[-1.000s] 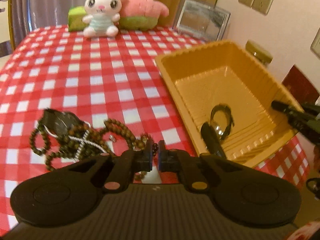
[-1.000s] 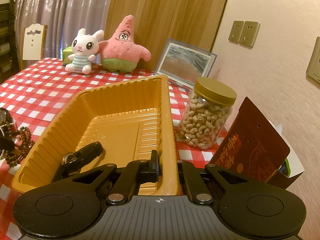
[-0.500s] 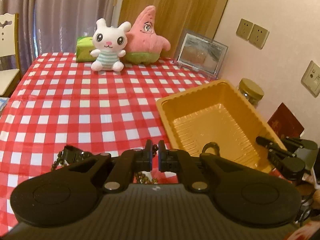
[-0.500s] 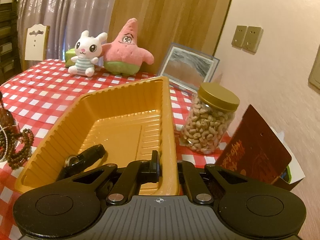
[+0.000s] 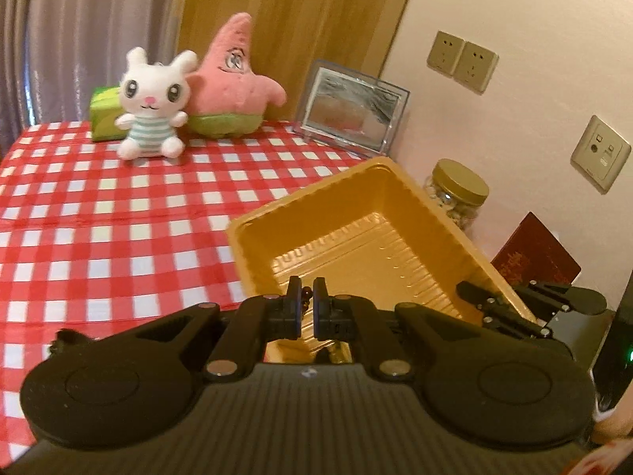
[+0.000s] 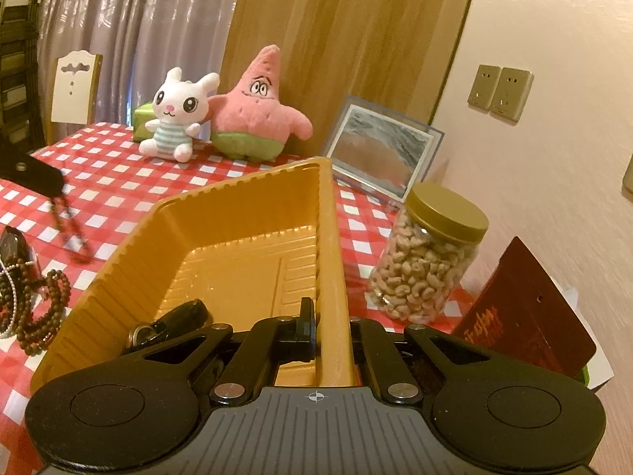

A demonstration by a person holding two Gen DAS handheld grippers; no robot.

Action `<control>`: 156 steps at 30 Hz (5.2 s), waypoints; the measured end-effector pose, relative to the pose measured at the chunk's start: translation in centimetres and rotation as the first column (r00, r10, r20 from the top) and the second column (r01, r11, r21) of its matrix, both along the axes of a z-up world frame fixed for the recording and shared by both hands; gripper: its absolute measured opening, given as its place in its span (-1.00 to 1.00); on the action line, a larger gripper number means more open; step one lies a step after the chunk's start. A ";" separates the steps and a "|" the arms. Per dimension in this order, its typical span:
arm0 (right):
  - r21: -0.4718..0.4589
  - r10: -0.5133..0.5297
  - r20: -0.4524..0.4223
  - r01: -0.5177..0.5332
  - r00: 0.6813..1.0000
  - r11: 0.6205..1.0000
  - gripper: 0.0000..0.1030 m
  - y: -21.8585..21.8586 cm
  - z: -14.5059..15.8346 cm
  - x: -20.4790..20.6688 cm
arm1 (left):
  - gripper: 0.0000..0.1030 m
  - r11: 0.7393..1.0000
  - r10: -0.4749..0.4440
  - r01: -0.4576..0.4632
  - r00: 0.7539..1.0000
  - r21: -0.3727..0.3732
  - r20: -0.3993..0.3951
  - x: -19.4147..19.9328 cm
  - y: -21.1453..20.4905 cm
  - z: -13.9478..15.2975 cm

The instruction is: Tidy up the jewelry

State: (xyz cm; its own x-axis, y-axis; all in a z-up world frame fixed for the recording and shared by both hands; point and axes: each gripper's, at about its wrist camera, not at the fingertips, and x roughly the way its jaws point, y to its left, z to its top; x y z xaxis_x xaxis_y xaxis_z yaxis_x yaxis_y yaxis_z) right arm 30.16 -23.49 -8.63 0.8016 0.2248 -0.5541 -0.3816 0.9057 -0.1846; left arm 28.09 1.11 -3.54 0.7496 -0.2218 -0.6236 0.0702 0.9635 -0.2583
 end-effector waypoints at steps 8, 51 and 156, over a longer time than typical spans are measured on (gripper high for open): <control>0.010 -0.015 -0.008 0.015 1.000 1.000 -0.94 0.5 -0.1 0.3 | -0.91 1.000 -0.001 0.001 0.997 0.003 -0.071 2.2 -1.5 -2.7; 0.036 -0.067 -0.031 0.068 0.997 0.997 -0.93 0.3 -0.7 2.4 | -0.67 0.980 0.039 -0.003 0.984 0.200 -0.175 -1.8 1.6 -7.8; 0.020 -0.043 -0.037 0.044 0.998 0.999 -0.94 0.4 -0.7 1.9 | -0.62 0.934 0.346 -0.334 0.933 0.124 -0.098 -5.5 7.2 -2.9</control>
